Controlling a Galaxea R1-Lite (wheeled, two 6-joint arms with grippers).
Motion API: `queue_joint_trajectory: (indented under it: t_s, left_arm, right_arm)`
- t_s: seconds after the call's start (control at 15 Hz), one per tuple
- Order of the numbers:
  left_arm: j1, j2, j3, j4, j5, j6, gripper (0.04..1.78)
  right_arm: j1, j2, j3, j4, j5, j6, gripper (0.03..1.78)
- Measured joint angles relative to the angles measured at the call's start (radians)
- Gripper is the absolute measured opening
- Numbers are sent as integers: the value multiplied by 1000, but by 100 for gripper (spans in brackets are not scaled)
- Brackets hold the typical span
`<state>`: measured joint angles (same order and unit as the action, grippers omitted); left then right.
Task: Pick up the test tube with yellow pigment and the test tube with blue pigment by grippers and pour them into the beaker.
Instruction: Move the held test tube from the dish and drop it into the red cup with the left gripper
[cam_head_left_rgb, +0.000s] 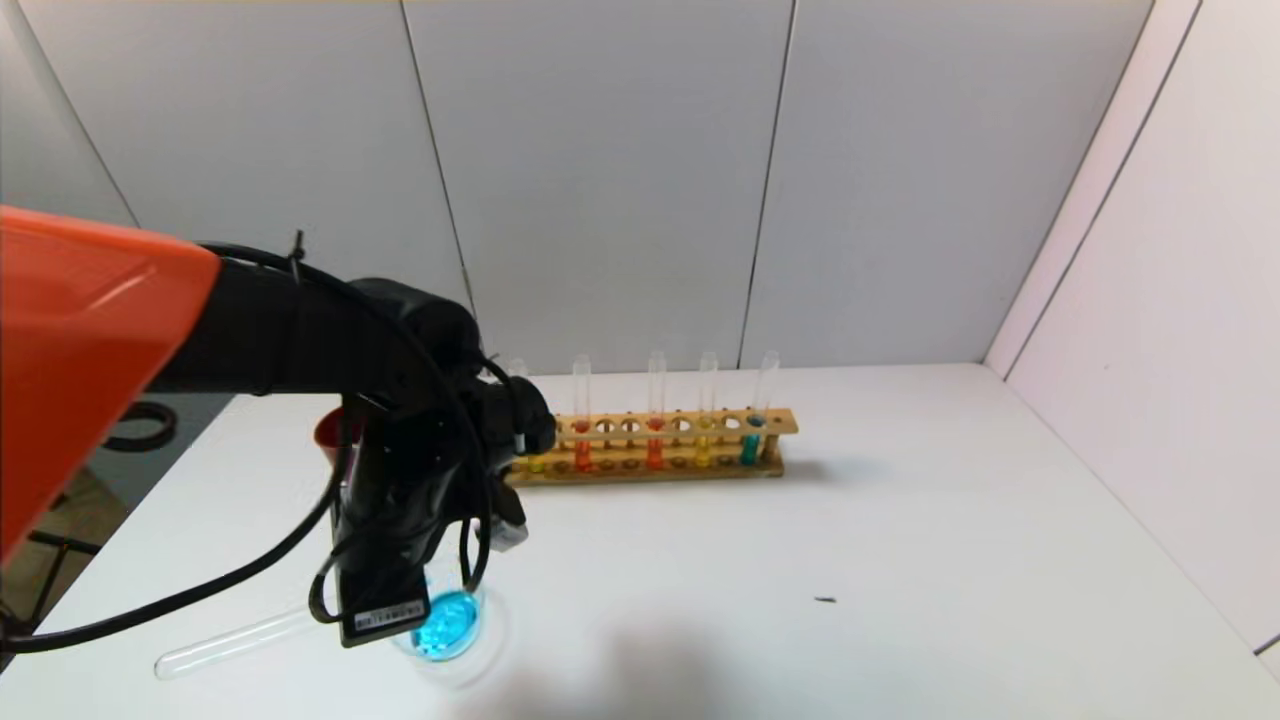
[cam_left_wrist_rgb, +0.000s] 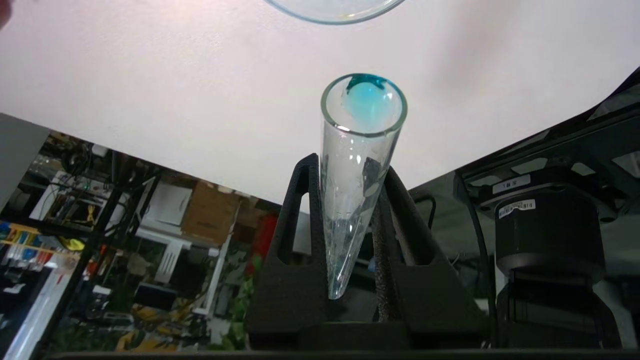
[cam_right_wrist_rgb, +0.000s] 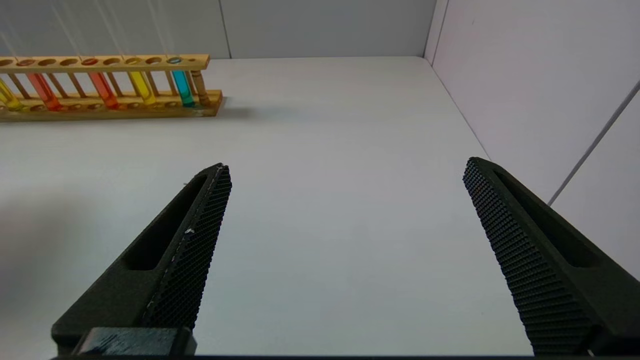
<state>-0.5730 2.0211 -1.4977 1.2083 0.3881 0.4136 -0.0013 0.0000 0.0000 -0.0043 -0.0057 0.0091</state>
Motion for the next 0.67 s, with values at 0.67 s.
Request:
queue_joint_trajectory:
  t_s: [0.67]
  left_arm:
    - [132, -264, -14, -234, -42, -127, 31]
  right_arm:
    - [0, 0, 0, 0, 0, 0, 170]
